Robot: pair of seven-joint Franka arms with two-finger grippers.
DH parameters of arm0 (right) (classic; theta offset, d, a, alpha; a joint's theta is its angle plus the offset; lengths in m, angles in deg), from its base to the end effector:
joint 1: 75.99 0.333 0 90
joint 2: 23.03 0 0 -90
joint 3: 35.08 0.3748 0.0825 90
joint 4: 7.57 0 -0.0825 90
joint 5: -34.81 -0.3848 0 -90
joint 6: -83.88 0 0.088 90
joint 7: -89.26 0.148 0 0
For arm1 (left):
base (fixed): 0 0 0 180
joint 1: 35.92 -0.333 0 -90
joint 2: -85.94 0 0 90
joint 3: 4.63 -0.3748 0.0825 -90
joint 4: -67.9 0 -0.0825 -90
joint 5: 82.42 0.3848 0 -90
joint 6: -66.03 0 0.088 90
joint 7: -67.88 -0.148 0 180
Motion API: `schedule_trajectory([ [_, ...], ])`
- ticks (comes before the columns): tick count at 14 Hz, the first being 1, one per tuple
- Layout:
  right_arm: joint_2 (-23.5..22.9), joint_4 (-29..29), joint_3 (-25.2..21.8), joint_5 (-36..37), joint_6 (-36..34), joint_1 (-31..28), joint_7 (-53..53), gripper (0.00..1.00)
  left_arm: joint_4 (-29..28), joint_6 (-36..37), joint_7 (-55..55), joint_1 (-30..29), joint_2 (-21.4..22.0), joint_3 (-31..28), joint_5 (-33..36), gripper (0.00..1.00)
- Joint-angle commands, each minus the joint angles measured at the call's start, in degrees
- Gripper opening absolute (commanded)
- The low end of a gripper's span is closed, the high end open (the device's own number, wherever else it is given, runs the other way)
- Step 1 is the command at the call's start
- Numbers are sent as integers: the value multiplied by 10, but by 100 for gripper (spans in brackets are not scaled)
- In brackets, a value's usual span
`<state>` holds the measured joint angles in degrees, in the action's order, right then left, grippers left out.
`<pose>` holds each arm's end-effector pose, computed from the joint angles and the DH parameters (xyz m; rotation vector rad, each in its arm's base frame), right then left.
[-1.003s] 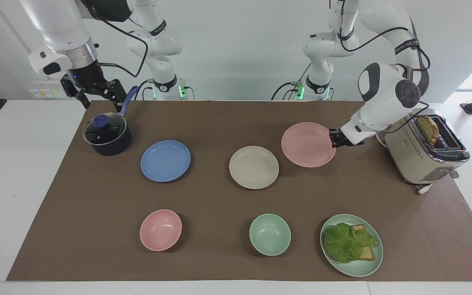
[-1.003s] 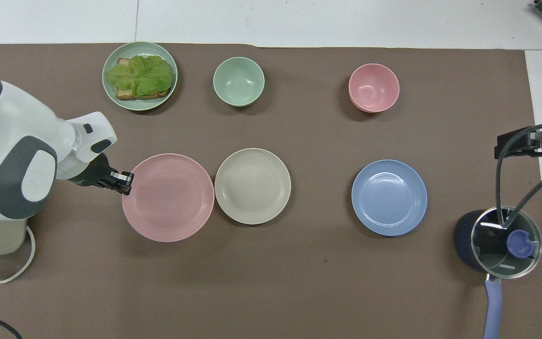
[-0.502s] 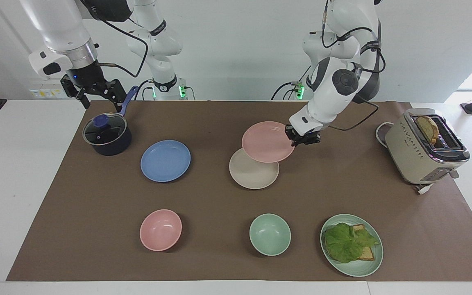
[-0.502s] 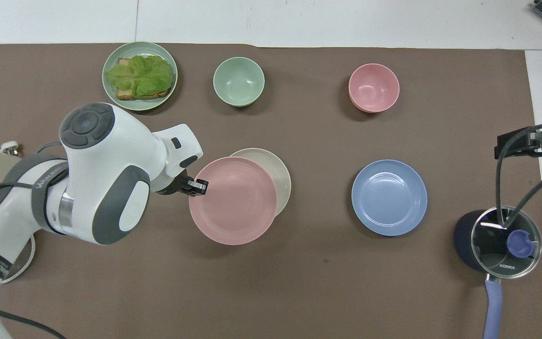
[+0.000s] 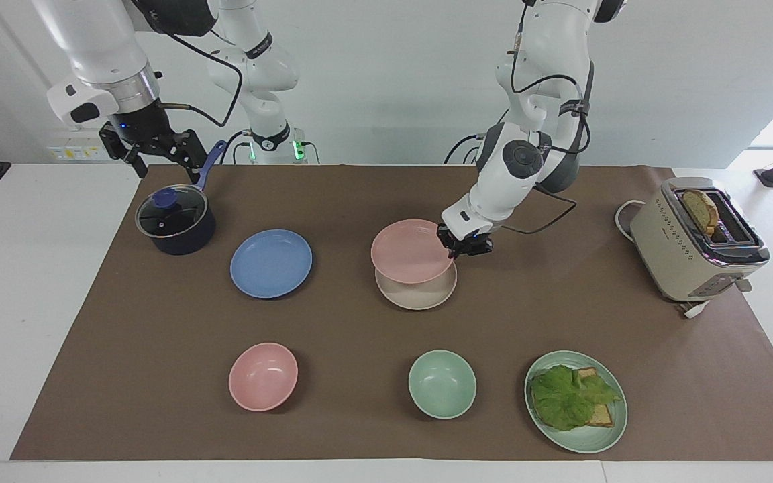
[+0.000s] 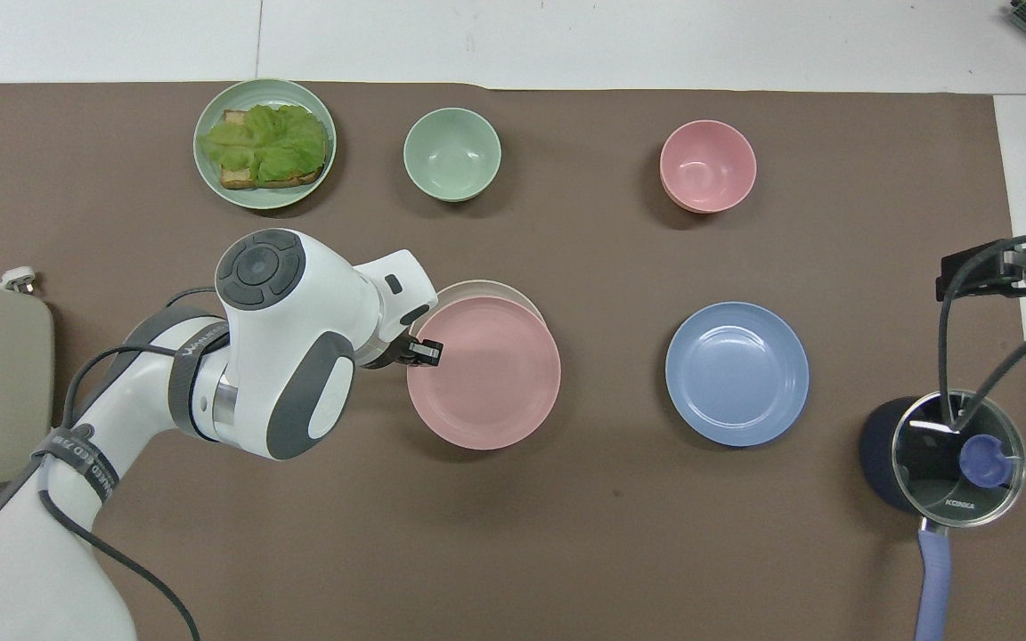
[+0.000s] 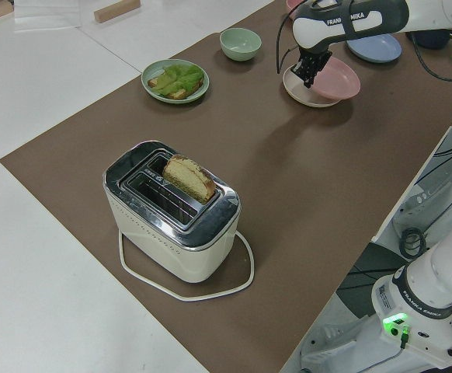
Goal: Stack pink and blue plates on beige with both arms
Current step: 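Grip the pink plate rim and slide it onto the beige plate, then open the left gripper to release the pink plate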
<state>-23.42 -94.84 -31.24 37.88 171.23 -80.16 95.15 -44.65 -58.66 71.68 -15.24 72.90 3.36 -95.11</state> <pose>0.5533 -0.0115 0.6571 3.0836 -0.1711 -0.0043 0.5316 -0.3046 0.3765 2.9062 -0.4435 -0.1091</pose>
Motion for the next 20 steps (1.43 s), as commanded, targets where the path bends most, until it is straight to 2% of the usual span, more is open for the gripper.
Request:
schedule_trajectory([
  [1, 16, -18, -1, -7, -1, -5, -1, 100, -10, -20, 2, 8, 0, -8, -10, 0],
  [8, 16, -18, -1, -7, -1, -5, -1, 100, -7, -48, 1, 7, -16, -8, -10, 0],
  [9, 16, -18, -1, -7, -1, -5, -1, 100, -7, -48, -4, 6, -16, -8, -10, 5],
  [10, 16, -18, -1, -7, -1, -5, -1, 100, -7, -47, -8, 5, -16, -9, -10, 69],
  [11, 16, -18, -1, -7, -1, -5, -1, 100, -7, -46, -9, 4, -16, -9, -10, 91],
  [12, 16, -18, -1, -7, -1, -5, -1, 100, -6, -46, -9, 4, -16, -9, -10, 99],
  [17, 16, -18, -1, -7, -1, -5, 0, 100, 0, -44, -11, -2, -18, -11, -8, 100],
  [20, 16, -18, -1, -7, -1, -5, 0, 100, 10, -19, -9, -54, -11, -13, -3, 100],
])
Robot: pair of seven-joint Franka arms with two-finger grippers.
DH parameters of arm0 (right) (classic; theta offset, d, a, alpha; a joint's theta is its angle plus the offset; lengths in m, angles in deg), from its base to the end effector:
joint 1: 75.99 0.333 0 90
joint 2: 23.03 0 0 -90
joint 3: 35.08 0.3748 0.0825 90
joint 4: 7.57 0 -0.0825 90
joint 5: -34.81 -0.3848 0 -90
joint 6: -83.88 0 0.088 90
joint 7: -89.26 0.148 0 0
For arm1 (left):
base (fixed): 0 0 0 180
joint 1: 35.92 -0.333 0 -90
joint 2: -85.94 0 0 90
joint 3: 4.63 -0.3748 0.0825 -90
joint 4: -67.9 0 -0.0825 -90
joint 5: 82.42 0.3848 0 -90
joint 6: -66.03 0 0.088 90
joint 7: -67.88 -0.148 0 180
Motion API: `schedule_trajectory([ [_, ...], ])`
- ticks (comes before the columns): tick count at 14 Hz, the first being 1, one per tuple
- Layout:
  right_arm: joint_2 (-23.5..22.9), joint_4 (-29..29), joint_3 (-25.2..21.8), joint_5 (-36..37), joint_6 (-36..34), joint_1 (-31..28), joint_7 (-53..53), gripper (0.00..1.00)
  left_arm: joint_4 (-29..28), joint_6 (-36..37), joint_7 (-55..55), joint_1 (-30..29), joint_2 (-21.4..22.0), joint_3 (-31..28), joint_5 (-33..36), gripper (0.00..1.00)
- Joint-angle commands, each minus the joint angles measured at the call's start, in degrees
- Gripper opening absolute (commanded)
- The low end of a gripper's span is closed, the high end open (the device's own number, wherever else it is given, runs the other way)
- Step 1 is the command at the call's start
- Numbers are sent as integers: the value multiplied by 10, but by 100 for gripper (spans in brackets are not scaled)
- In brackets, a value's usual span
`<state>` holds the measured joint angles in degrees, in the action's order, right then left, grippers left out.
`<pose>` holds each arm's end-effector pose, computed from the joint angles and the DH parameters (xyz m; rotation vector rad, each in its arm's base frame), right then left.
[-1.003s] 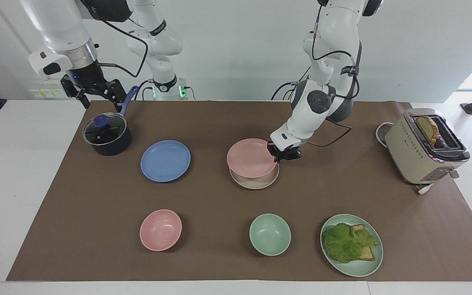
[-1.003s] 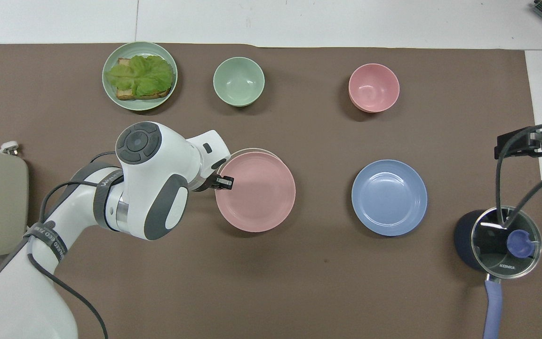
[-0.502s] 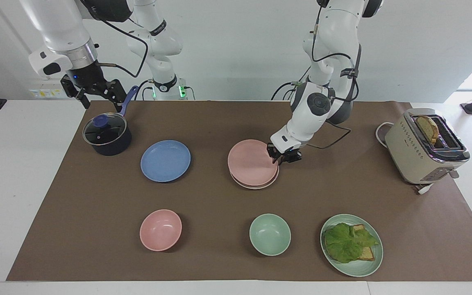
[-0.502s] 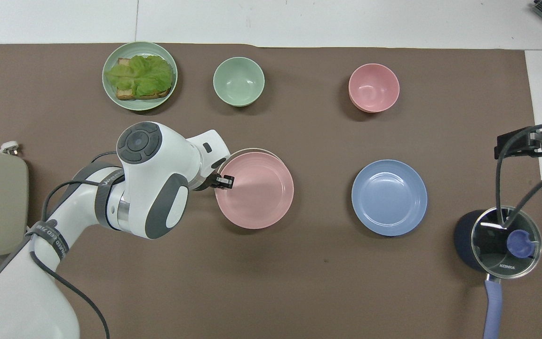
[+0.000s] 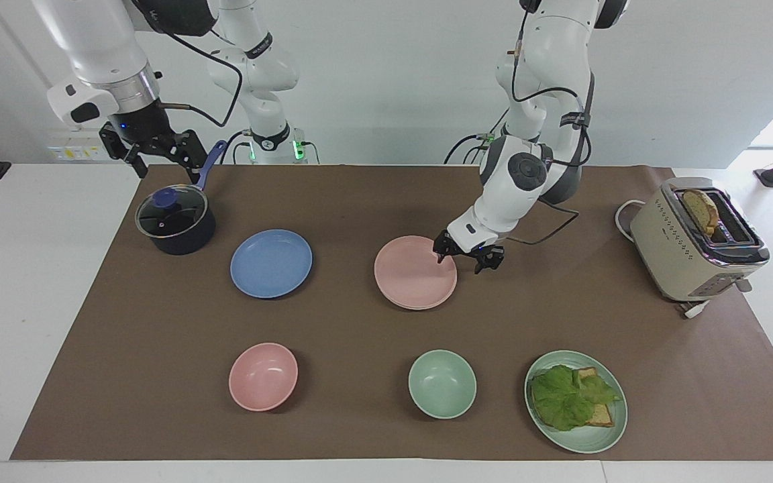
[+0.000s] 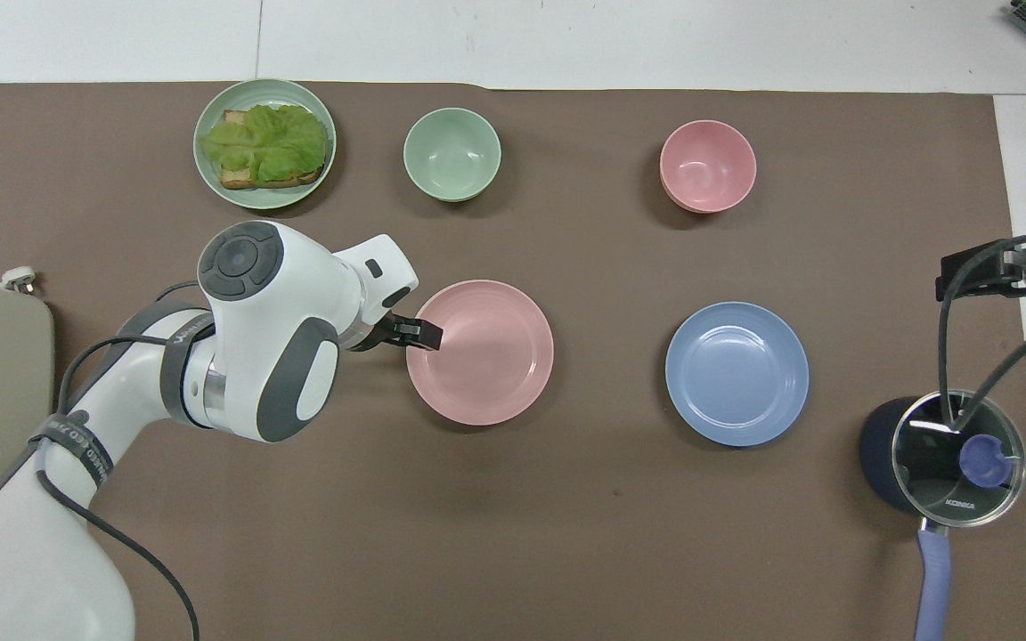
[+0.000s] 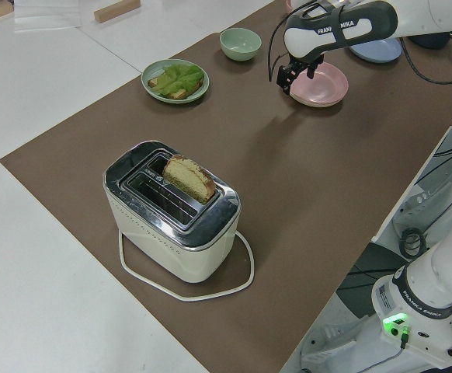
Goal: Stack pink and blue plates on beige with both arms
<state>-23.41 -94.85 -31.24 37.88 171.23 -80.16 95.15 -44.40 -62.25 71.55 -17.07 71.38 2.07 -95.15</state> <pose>0.5532 -0.0115 0.6571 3.0836 -0.1711 -0.0043 0.5585 -0.2784 0.3671 2.9150 -0.3543 -0.0411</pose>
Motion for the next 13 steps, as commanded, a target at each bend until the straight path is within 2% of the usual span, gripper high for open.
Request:
schedule_trajectory([
  [1, 16, -18, -1, -7, -1, -5, -1, 100, 22, 44, -7, -63, 5, -1, 0, 100],
  [4, 16, -18, -1, -7, -1, -5, 0, 100, 79, 129, -7, -136, 5, -3, 46, 100],
  [7, 16, -18, -1, -7, 0, -5, -1, 100, 84, 138, -8, -196, 31, -5, 78, 100],
  [9, 16, -18, -1, -7, 0, -5, -1, 100, 84, 145, -8, -210, 55, -8, 114, 100],
  [13, 16, -18, -1, -7, 0, -5, -1, 100, 92, 188, -22, -237, 110, -14, 123, 100],
])
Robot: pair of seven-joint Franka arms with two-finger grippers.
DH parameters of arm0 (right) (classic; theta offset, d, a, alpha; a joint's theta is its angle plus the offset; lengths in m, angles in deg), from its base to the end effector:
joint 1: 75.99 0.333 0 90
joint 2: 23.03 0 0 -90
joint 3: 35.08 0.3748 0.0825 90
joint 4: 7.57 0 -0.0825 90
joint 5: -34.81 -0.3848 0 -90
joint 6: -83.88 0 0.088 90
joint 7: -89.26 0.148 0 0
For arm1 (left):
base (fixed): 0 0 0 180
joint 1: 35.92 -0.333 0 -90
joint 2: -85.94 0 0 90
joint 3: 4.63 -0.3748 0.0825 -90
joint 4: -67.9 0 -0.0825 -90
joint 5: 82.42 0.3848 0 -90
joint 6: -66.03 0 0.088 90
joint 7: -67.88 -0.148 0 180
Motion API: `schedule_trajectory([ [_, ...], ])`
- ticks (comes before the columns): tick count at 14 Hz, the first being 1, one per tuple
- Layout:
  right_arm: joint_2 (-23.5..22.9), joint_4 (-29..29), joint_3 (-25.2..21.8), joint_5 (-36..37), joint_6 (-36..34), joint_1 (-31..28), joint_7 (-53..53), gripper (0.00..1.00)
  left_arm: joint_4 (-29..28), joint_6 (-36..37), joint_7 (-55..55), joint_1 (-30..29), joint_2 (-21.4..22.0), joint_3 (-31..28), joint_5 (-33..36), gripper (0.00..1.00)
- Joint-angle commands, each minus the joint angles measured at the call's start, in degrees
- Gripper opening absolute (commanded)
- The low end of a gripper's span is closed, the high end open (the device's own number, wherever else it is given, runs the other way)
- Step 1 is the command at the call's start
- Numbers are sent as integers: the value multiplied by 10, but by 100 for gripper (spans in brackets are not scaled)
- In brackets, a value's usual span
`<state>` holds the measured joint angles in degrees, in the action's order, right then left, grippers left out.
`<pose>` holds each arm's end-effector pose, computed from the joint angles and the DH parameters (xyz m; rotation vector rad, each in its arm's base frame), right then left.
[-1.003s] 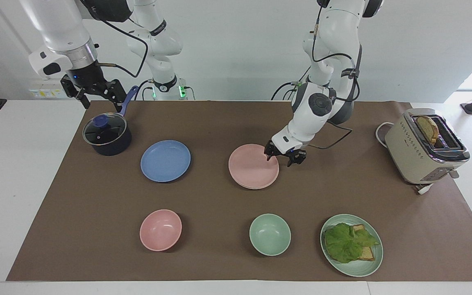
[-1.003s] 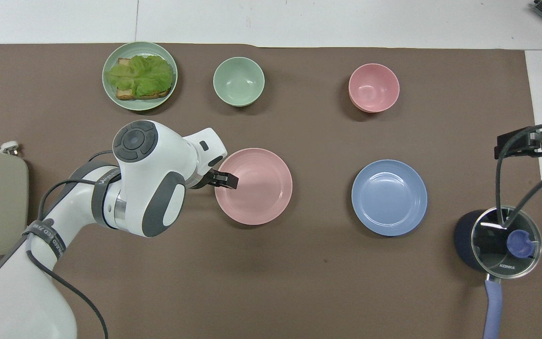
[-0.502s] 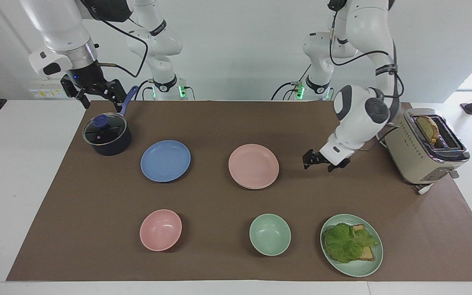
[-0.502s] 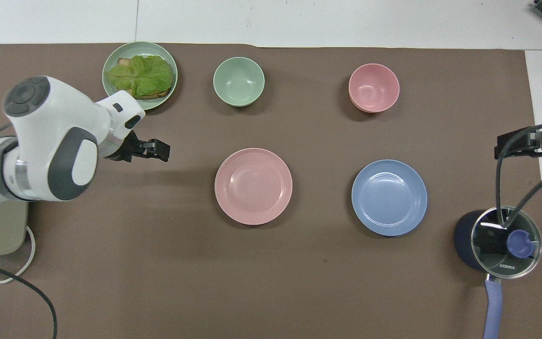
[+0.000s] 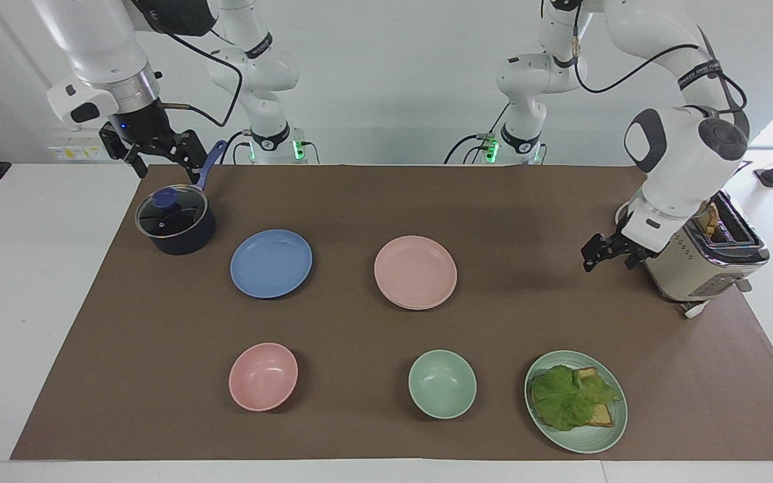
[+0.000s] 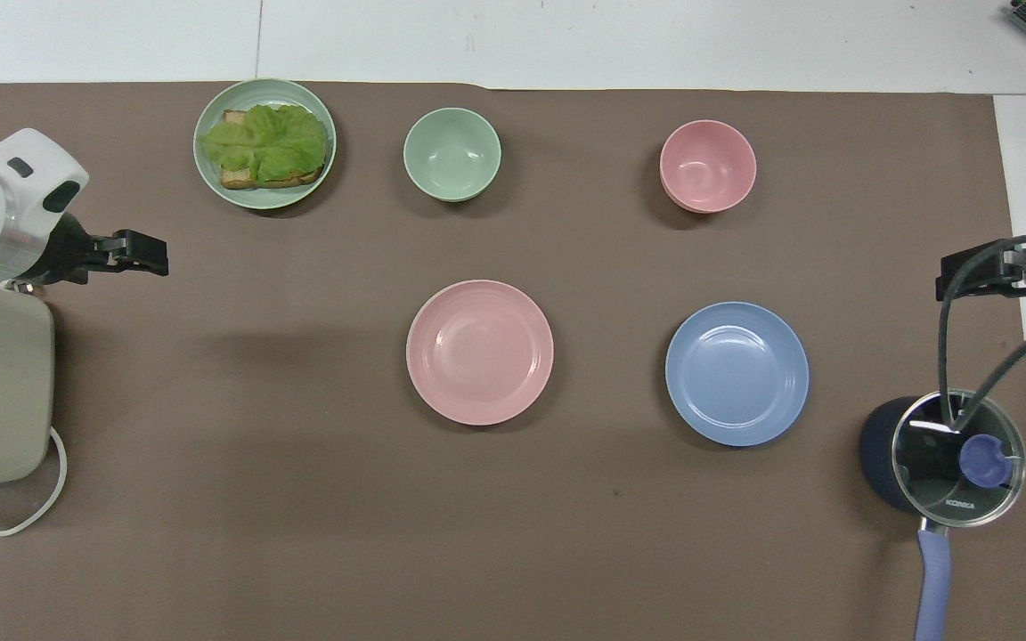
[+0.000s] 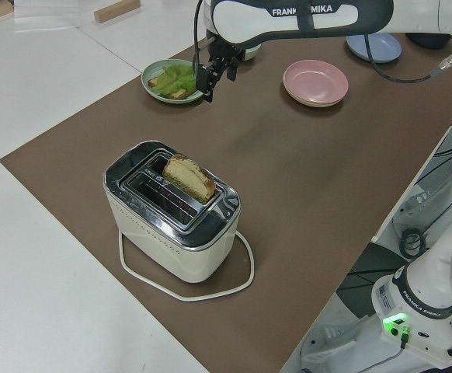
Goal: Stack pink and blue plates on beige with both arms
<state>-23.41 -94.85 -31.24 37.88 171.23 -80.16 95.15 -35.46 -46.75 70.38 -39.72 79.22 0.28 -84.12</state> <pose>0.5532 -0.0115 0.6571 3.0836 -0.1711 -0.0043 0.6102 -0.0129 0.4976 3.1012 0.0557 0.0718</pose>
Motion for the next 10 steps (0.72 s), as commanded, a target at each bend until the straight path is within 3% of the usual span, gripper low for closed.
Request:
schedule_trajectory([
  [1, 16, -18, -1, -7, -1, -5, -1, 100, 7, 54, -24, -11, 43, 3, 13, 100],
  [6, 16, -18, -1, -7, 0, -7, -1, 100, 11, 83, -24, -10, 89, -3, 11, 100],
  [10, 16, -18, -1, -7, 0, -7, -1, 100, 11, 82, -23, -10, 89, -3, 11, 100],
])
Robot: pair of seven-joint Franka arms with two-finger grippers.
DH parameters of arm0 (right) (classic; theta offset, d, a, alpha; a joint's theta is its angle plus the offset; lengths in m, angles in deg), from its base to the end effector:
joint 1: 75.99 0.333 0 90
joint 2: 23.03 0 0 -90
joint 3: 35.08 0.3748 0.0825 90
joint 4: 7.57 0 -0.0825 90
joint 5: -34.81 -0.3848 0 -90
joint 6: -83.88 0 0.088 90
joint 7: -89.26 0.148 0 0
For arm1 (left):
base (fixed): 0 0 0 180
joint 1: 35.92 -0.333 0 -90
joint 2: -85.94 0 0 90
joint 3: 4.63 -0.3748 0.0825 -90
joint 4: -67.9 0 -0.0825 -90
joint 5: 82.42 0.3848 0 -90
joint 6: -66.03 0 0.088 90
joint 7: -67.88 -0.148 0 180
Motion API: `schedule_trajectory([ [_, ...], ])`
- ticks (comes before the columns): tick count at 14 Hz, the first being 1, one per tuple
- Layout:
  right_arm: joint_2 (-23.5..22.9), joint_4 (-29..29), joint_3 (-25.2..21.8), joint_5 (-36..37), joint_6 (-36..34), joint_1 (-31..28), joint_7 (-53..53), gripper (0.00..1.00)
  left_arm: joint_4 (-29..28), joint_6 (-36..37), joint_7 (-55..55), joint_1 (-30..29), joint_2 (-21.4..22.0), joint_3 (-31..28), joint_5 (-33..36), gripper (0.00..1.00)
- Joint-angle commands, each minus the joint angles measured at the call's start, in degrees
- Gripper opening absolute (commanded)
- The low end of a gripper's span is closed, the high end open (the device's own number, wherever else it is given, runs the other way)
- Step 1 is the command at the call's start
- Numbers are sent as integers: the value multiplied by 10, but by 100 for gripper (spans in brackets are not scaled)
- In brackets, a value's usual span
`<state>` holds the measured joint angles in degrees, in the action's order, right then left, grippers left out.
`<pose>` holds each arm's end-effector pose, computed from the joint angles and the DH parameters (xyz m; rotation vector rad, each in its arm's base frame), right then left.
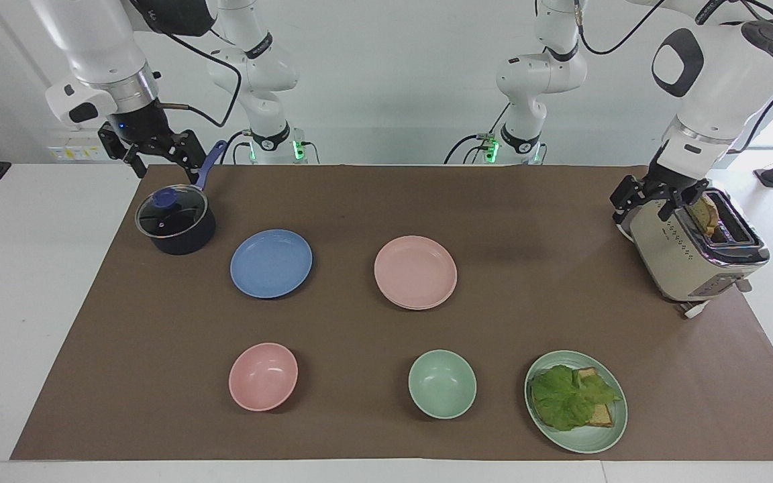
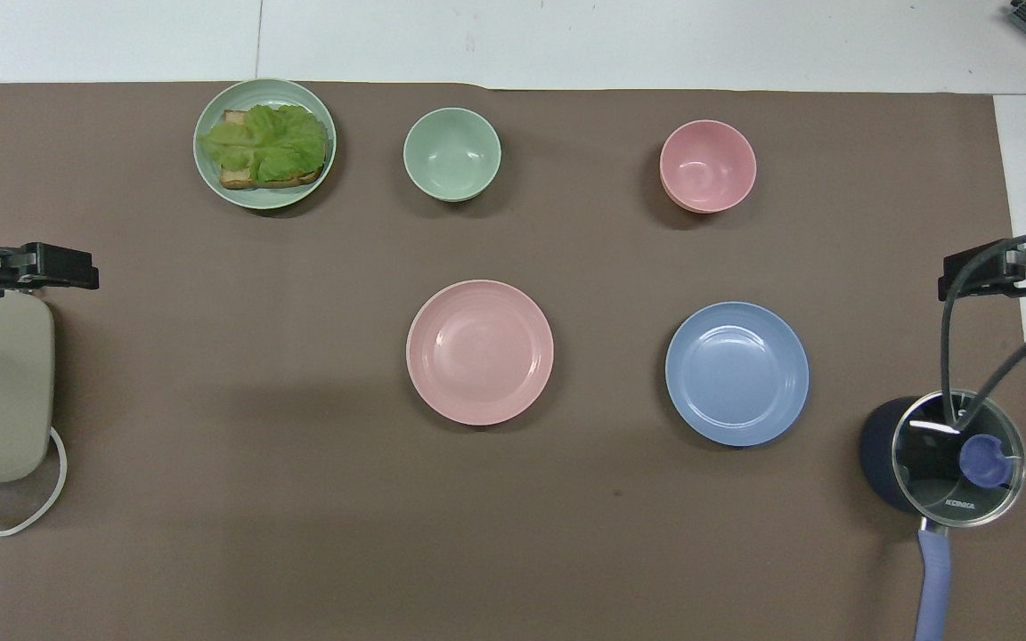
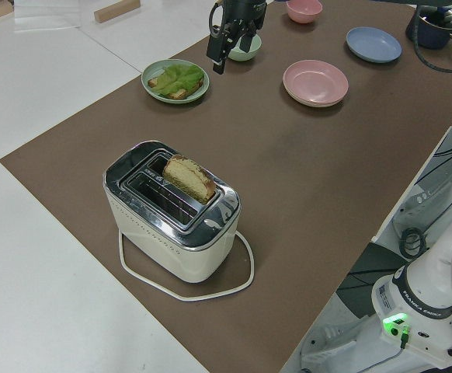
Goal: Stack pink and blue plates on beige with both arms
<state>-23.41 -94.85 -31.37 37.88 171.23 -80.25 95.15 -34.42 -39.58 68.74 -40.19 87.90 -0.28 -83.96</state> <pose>0.5532 -0.0136 0.6571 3.0832 -0.1771 -0.0045 0.5642 -0.0046 0.5830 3.1138 0.0305 0.1423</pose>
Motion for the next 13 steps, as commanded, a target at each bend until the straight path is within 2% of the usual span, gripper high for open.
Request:
schedule_trajectory([
  [1, 16, -18, 0, -7, 0, -7, -1, 100, 1, 9, -7, -6, 2, 2, 9, 100],
  [9, 16, -18, 0, -7, 1, -7, 1, 100, 1, 9, -7, -5, 2, 3, 9, 100],
  [13, 20, -37, 1, -7, 40, -7, 1, 100, 1, 9, -7, -5, 2, 3, 8, 100],
])
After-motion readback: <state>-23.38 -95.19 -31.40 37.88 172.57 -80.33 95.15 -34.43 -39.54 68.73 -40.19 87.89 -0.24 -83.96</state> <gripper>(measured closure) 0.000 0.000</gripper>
